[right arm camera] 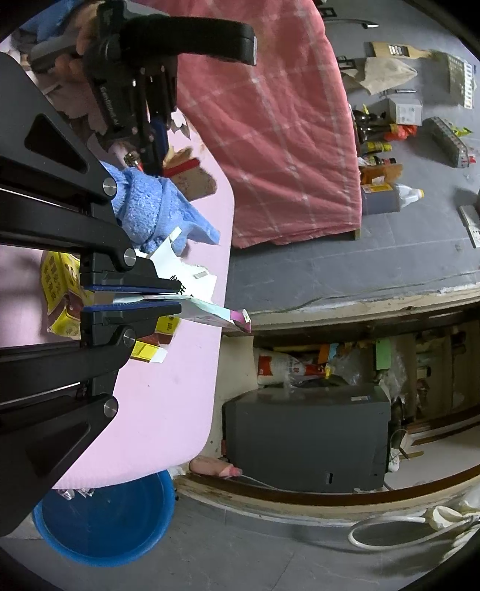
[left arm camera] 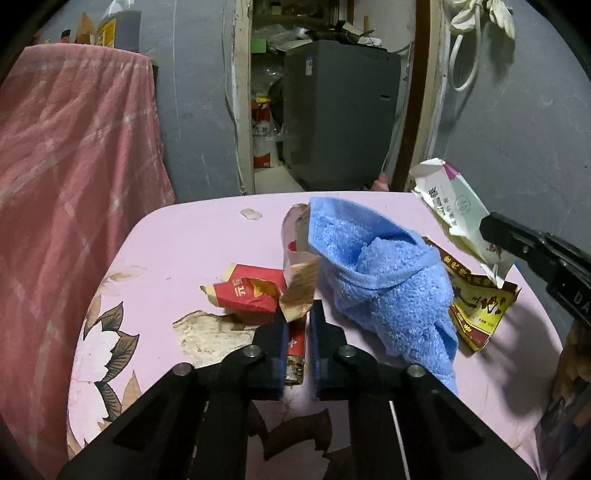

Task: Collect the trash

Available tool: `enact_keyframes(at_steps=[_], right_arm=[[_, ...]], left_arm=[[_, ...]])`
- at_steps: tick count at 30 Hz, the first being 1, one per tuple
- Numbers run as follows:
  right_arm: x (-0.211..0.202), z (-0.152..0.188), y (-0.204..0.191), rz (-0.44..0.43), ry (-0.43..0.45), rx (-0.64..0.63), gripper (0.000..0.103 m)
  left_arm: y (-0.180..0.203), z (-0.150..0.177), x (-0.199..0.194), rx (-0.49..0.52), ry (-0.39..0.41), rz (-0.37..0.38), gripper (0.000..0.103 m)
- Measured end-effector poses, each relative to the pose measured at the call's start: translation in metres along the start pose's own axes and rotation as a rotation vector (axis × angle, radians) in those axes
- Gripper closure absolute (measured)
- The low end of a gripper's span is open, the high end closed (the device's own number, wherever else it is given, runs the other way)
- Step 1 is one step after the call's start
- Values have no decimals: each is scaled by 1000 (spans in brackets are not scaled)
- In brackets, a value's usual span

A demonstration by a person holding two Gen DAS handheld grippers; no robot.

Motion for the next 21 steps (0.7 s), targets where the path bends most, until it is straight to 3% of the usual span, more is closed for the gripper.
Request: enact_keyframes(at_steps=[5, 11, 21], right_arm=[[-1, 2, -1, -3, 0, -4, 100], [-12, 2, 2, 17, 57, -3, 100], [-66, -20, 32, 108, 265, 25, 100]], left_arm=[[7, -2, -7, 22, 39, -15, 97], [22, -11, -35, 32, 157, -16, 97], [72, -42, -67, 35, 354, 38, 97]])
Point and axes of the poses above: each gripper's, at about its wrist camera, not at the fingertips, and x roughly the way its jaws point, y to its right, z to its underside, the point moved 4 cm from there along x, roughly the way its jaws point, and after that the axes turned 11 degrees about z, right-handed, at the moved point
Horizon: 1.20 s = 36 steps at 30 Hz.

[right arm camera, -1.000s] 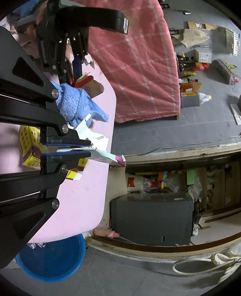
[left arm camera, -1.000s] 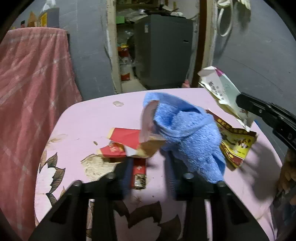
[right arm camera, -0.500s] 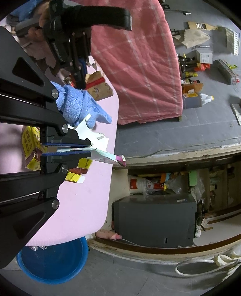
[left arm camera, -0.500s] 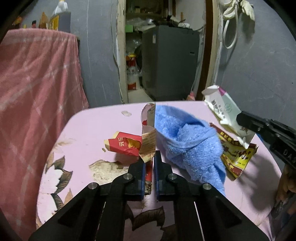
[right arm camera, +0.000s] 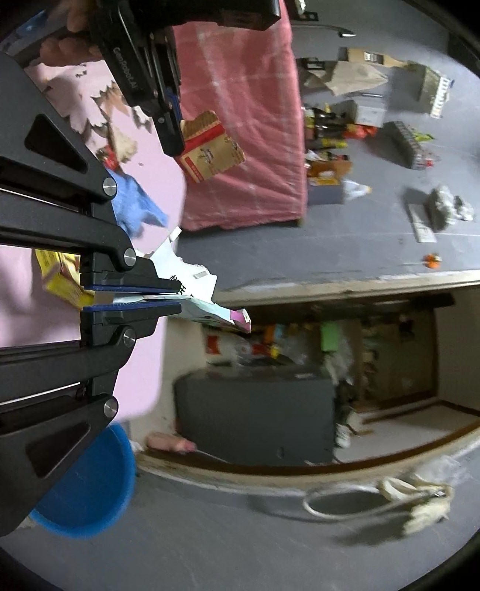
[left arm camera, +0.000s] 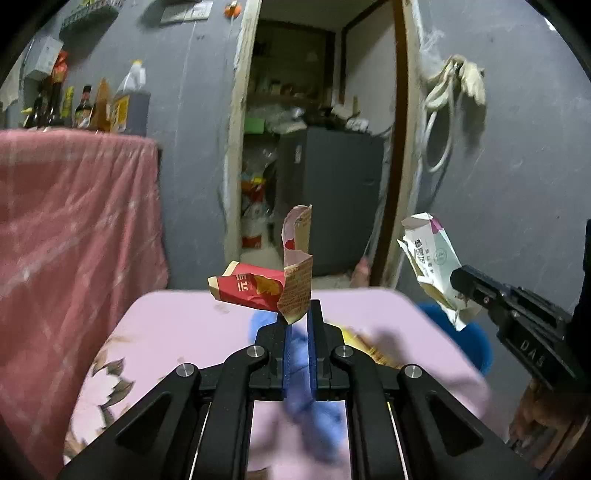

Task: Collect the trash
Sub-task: 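Carry the red box with the left tool while the right tool carries the white packet to the basin, then open both tools over the basin to drop the red box and white packet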

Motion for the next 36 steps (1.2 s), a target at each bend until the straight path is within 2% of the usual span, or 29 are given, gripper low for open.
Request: enact_keyframes(at_steps=[5, 10, 17, 21, 25, 29, 32, 36], right_arm=[[-15, -14, 29, 71, 79, 2, 100], [-29, -21, 69, 166, 142, 8, 100], [-35, -23, 143, 282, 167, 29, 100], [-36, -18, 188, 329, 166, 84, 100], [-33, -12, 223, 360, 161, 106, 100], [-22, -2, 242, 360, 131, 126, 100], [-9, 9, 253, 354, 80, 143, 100], [11, 24, 265, 347, 11, 174, 100]], left_arm=[[33, -23, 9, -3, 80, 43, 97], [82, -40, 26, 24, 154, 94, 97], [143, -54, 72, 10, 192, 177, 97], [178, -55, 100, 18, 194, 214, 97], [204, -49, 130, 21, 178, 224, 97], [212, -43, 154, 6, 140, 227, 97], [215, -37, 174, 0, 87, 217, 97], [211, -23, 204, -38, -33, 204, 97]])
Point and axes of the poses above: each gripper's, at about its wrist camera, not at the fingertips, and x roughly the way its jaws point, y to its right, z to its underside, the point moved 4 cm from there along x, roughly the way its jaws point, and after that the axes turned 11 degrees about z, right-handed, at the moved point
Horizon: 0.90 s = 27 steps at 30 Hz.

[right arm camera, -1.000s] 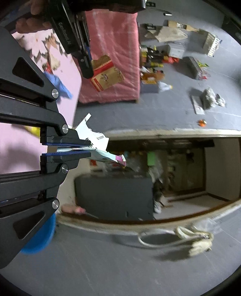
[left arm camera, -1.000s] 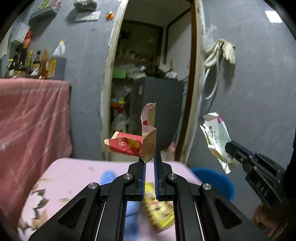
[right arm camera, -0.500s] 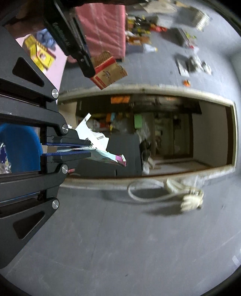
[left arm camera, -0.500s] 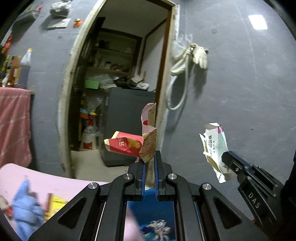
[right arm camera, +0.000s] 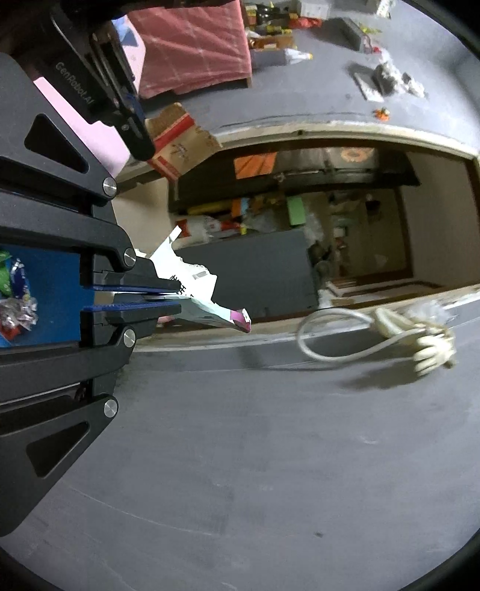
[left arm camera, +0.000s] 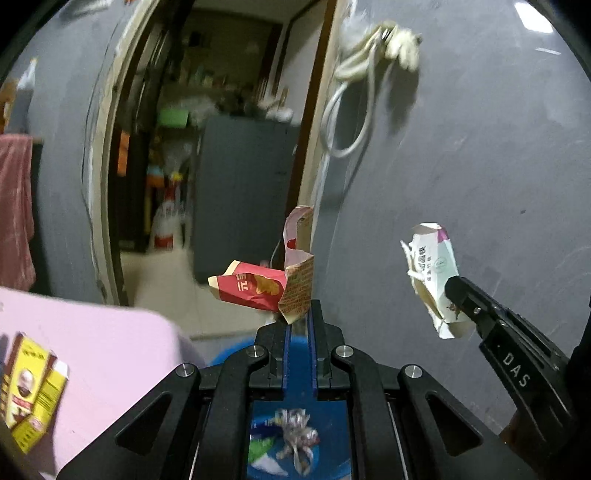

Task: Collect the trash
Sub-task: 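Open both tools over the basin to drop the red box and white packet, then move both tools back over the remaining trash on the table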

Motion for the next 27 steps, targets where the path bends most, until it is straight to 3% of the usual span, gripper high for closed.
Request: enact_keyframes(at_steps=[9, 10, 13, 15, 19, 23, 25, 27], right_arm=[[28, 22, 0, -31, -142, 9, 99], [30, 23, 1, -33, -153, 11, 98], [37, 27, 1, -43, -198, 19, 97], [38, 27, 2, -41, -209, 23, 94], [29, 20, 5, -37, -182, 42, 77], [15, 4, 4, -26, -114, 53, 73], [4, -6, 1, -23, -68, 57, 56], [-7, -15, -3, -23, -22, 57, 48]], left_arm=[[-14, 21, 23, -86, -126, -5, 94], [-14, 23, 25, -92, -134, -3, 91], [-18, 24, 25, -126, -148, 9, 64], [-20, 22, 21, -146, -135, 13, 63], [-22, 15, 12, -151, -118, -4, 63], [-23, 4, -7, -137, -64, -30, 50], [-25, -3, -20, -129, -27, -48, 47], [-28, -8, -32, -119, -5, -64, 44]])
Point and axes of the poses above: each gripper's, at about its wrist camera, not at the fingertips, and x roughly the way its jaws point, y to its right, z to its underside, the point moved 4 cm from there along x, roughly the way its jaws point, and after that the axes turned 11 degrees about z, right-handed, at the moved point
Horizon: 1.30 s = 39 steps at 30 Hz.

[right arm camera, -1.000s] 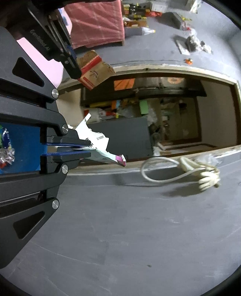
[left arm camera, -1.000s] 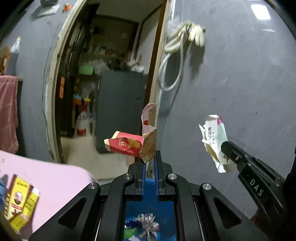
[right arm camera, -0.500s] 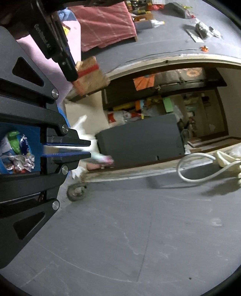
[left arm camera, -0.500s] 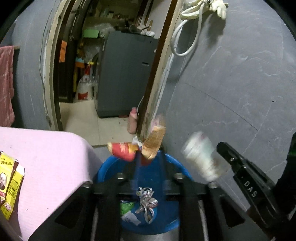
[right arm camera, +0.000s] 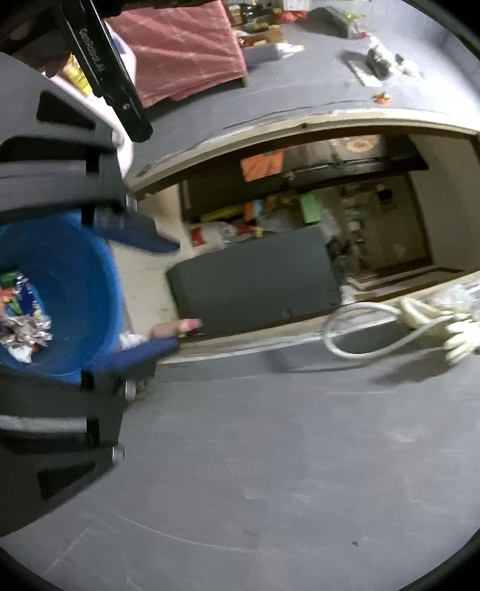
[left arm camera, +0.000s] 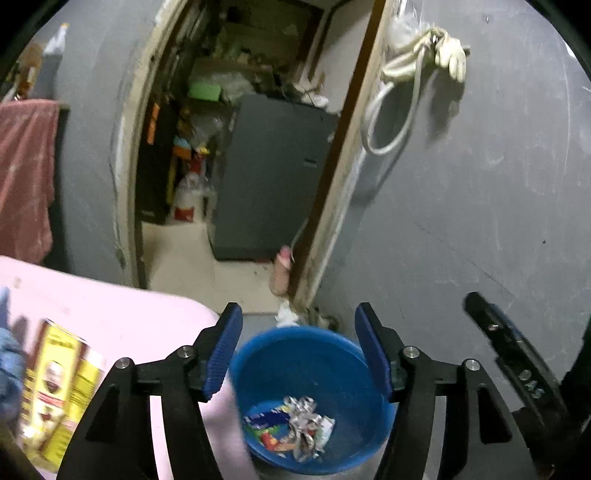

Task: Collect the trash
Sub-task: 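Move both tools back over the remaining trash on the table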

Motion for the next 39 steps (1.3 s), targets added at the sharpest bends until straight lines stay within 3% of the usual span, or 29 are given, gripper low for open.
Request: enact_keyframes(at_steps=[2, 5, 8, 10, 11, 21, 39], right_arm=[[-11, -9, -7, -6, 36, -6, 44], [-29, -19, -21, -25, 93, -9, 25], [-43, -27, -38, -49, 132, -19, 18], [-52, -31, -49, -57, 154, -24, 3], [-56, -33, -55, -59, 170, -24, 0], [-89, -34, -118, -166, 209, -62, 0], [-95, 7, -230, -322, 94, -121, 0]], left_arm=[[-4, -6, -16, 9, 31, -23, 35], [-12, -17, -42, 14, 90, -42, 21], [-21, -25, -69, 26, 143, -64, 12], [-28, -29, -86, 28, 166, -84, 7], [-33, -30, -96, 29, 180, -93, 7], [-78, -28, -170, 49, 239, -221, 4], [-191, 3, -274, -20, 238, -429, 4]])
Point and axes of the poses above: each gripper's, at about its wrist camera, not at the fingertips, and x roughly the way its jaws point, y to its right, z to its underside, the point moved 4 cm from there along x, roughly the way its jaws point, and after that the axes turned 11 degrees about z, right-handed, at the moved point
